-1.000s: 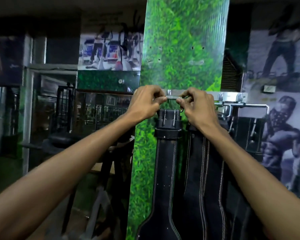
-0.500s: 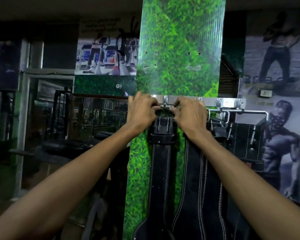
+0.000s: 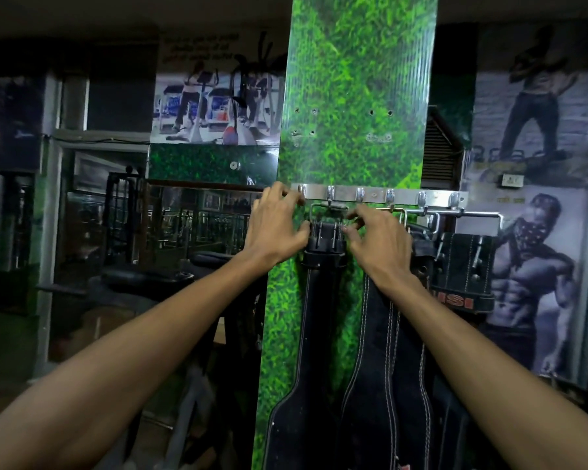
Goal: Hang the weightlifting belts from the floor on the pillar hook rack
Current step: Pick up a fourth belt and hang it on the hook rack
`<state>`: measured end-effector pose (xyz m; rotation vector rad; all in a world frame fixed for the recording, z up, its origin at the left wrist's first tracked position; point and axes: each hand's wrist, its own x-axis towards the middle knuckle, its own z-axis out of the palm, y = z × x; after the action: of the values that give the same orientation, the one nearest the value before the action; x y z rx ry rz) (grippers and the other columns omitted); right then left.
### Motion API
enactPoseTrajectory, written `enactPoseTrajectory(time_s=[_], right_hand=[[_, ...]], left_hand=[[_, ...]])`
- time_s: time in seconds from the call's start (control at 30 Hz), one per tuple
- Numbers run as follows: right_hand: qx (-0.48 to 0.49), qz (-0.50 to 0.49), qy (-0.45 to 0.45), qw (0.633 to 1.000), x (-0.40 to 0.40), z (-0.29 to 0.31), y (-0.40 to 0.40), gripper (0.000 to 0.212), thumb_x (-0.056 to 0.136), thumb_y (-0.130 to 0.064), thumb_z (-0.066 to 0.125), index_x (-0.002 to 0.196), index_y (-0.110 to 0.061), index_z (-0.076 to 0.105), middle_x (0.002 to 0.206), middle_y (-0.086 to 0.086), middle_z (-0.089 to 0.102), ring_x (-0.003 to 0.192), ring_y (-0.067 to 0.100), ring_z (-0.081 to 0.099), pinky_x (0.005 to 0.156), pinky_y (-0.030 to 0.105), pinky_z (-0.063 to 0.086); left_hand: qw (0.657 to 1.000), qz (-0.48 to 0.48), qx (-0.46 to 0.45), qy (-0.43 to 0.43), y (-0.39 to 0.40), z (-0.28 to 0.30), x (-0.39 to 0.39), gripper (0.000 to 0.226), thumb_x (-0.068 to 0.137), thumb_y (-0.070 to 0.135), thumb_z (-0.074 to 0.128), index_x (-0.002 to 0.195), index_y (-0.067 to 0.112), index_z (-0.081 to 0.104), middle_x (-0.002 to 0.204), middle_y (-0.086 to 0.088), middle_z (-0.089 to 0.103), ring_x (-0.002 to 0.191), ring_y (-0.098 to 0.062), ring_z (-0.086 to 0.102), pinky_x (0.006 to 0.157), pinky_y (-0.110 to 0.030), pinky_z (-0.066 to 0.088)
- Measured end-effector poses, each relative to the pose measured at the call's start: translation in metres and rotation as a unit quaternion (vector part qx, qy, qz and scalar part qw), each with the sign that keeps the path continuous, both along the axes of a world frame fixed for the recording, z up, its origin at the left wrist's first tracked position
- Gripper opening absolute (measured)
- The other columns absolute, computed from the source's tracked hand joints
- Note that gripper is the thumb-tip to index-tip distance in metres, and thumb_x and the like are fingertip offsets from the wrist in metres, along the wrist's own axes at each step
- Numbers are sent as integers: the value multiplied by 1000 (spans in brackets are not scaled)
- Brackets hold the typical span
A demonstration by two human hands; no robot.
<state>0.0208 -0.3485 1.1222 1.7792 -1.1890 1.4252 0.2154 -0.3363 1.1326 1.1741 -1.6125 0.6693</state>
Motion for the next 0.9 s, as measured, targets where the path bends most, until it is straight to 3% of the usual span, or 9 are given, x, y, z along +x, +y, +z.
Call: enactPoseTrajectory(time_s=[0.3,0.57,0.7,0.9], right_hand=[[74,-17,-1,997,12,-43,66,17,90,-39,71,103,-28,69,91,-9,76,92,22,71,70,37,59],[218,15,0,976,30,-170,118,19,89,-44,70,101,-29,70,90,-13,74,93,17,69,68,31,48],[350,45,2,936,40,-291,149,21,87,-46,71,100,-29,70,86,-15,74,85,14,70,65,27,47],[571,62,-2,819,38,-471,192,22,89,-49,70,101,-30,71,92,-14,76,87,14,72,70,31,54]], left_hand=[[995,-72,62,-5,60,-46,11,29,78,36,64,103,21,65,104,-1,56,103,-25,55,87,-42,48],[980,-75,182,25,102,-186,31,31,80,33,67,108,19,67,107,-1,59,103,-23,56,86,-38,46],[953,-75,294,24,131,-303,43,33,76,34,61,103,16,66,102,-6,60,98,-31,59,84,-46,51],[873,-22,487,17,183,-470,74,33,73,31,58,102,19,65,106,-6,61,102,-32,60,86,-45,53]])
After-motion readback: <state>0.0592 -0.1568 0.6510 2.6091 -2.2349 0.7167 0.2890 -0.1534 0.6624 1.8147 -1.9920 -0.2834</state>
